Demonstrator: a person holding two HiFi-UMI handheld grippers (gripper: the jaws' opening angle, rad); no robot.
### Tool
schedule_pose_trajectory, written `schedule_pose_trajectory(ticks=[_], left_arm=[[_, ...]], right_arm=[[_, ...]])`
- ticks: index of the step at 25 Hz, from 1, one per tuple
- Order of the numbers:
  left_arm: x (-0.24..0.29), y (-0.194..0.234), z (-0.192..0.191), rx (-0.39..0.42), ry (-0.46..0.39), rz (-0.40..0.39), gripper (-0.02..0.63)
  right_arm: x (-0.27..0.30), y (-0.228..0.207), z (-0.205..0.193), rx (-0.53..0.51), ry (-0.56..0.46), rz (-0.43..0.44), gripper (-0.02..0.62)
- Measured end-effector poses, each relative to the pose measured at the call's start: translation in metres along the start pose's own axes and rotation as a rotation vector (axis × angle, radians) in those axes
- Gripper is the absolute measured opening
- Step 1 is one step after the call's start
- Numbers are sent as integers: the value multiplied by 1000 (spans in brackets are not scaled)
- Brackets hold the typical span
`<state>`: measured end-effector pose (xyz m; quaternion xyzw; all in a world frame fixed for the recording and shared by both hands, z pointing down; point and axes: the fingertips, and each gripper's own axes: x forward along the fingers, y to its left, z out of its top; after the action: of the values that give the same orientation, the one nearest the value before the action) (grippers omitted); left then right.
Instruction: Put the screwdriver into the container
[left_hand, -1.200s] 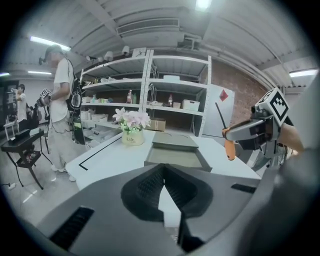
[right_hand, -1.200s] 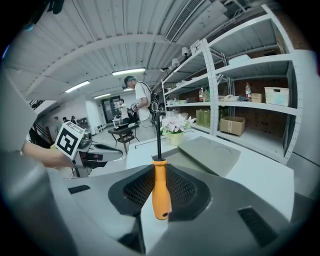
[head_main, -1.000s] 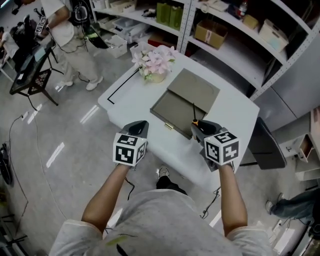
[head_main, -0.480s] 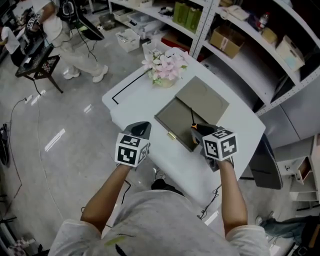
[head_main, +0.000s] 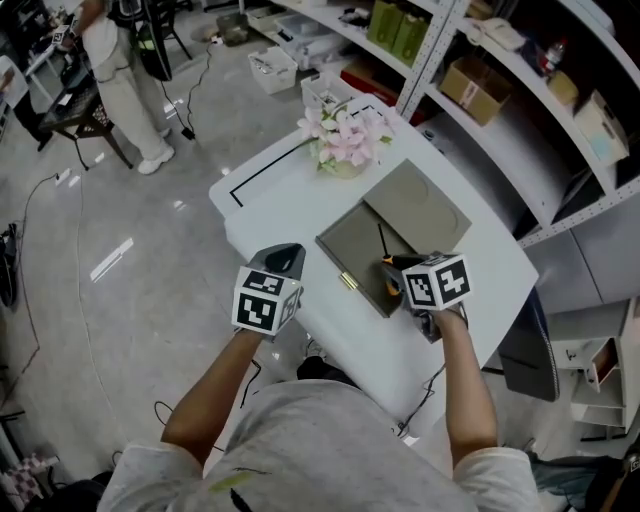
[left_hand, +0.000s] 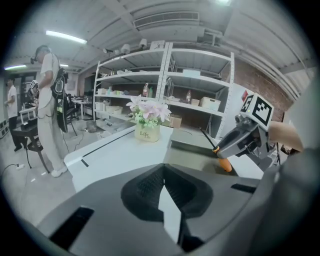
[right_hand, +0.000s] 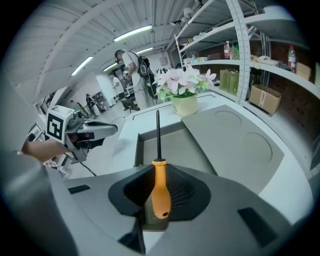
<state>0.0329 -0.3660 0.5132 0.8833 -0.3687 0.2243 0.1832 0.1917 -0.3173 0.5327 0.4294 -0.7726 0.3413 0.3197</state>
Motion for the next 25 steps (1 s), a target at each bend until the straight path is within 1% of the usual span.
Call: schedule_pose_trajectory(ticks=[7, 14, 25], left_arm=[[10, 5, -4, -30, 12, 9, 5], [17, 10, -5, -44, 27, 21, 5], [18, 20, -4, -66, 28, 47, 5]], right_arm=[[19, -10, -10, 51, 94, 29, 77], [35, -17, -11, 82, 153, 53, 77], [50, -23, -8, 91, 164, 54, 78]])
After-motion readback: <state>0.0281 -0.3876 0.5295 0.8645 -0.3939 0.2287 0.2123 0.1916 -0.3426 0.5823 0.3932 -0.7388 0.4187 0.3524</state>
